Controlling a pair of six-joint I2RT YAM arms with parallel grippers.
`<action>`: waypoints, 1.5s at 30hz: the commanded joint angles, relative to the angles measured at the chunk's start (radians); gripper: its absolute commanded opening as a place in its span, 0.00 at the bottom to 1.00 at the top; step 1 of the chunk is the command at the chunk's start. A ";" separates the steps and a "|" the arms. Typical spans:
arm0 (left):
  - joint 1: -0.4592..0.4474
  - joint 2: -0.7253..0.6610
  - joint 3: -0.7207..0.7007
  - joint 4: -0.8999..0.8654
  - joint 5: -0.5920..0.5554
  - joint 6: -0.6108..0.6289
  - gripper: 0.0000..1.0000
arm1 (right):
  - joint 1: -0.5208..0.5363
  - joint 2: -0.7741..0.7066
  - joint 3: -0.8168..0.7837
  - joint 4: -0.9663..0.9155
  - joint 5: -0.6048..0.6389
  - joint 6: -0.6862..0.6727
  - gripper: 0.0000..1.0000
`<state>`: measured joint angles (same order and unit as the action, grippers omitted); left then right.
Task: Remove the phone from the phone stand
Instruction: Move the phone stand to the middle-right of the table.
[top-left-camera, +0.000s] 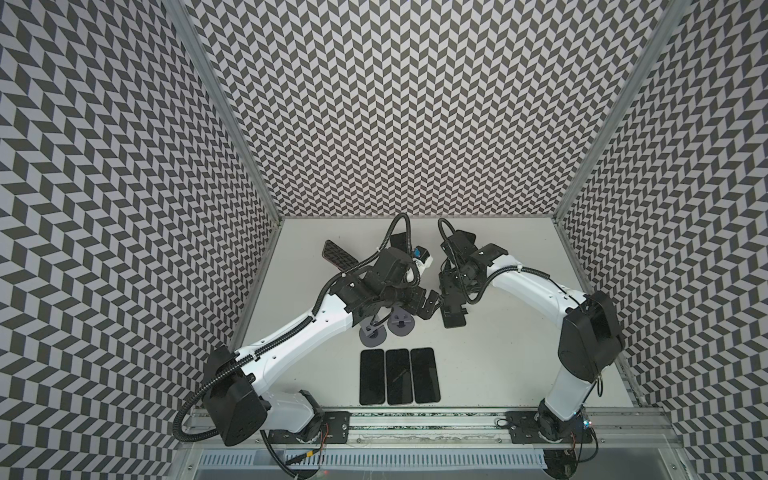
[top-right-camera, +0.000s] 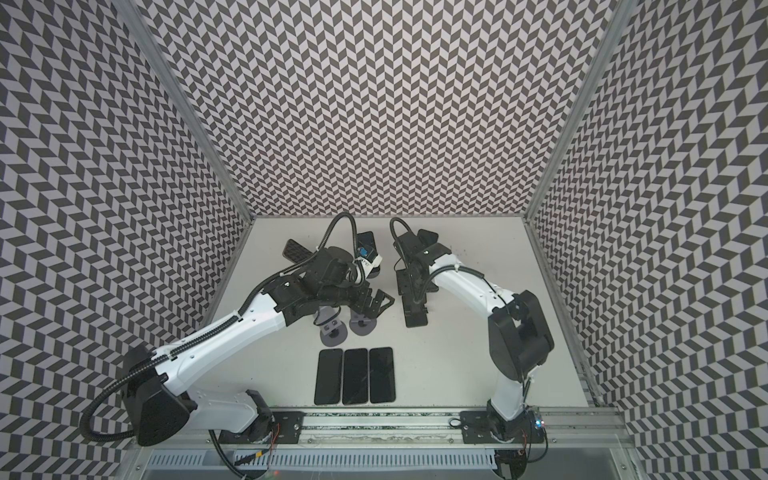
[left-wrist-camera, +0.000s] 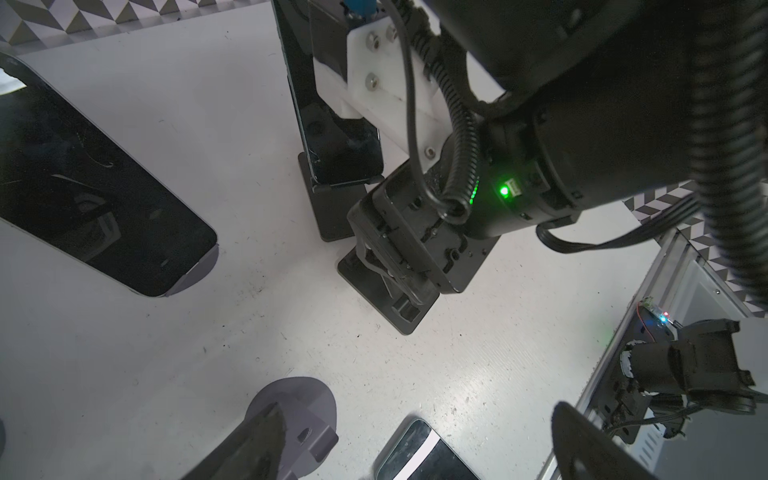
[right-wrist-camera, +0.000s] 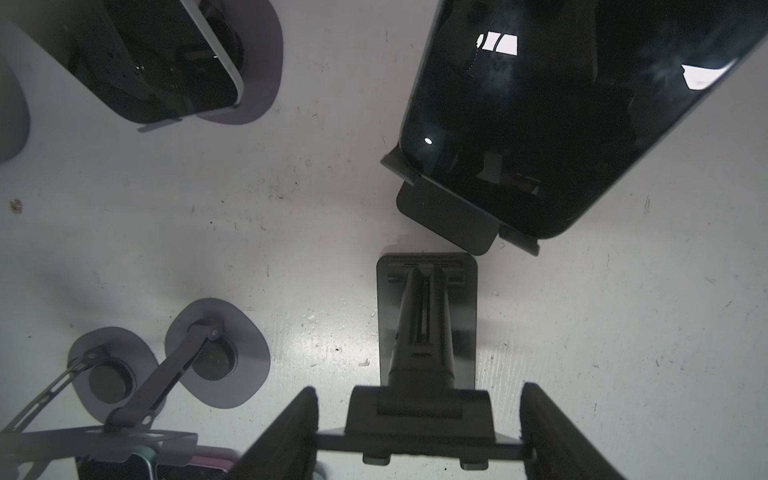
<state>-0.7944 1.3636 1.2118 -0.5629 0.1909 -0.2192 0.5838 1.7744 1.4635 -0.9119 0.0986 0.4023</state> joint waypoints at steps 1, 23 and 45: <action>-0.006 0.003 0.009 0.011 -0.011 0.021 1.00 | -0.006 -0.005 0.009 0.012 0.027 -0.015 0.69; -0.007 0.067 0.074 0.014 -0.017 0.034 1.00 | -0.093 -0.066 -0.033 0.012 0.023 -0.065 0.64; -0.020 0.069 0.056 0.029 0.005 0.024 1.00 | -0.104 -0.131 -0.086 -0.021 0.030 -0.060 0.64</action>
<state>-0.8097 1.4353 1.2610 -0.5560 0.1844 -0.1993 0.4843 1.6920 1.3834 -0.9390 0.1055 0.3550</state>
